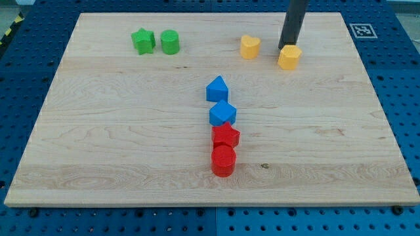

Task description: Move the yellow hexagon towards the center right side of the board

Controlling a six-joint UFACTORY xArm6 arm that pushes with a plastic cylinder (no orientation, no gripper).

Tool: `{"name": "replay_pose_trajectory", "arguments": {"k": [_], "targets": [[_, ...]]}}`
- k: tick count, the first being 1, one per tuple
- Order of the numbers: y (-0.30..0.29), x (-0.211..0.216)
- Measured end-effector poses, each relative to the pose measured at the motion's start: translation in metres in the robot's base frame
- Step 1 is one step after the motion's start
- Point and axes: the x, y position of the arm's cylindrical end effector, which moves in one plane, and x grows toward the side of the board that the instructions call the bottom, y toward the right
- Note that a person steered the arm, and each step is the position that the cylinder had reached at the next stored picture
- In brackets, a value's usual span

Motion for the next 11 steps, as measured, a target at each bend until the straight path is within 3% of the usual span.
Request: {"name": "replay_pose_trajectory", "arguments": {"k": [2,5,9,11], "targets": [[-0.034,0.014],[0.045,0.029],[0.061,0.055],[-0.001,0.065]]}}
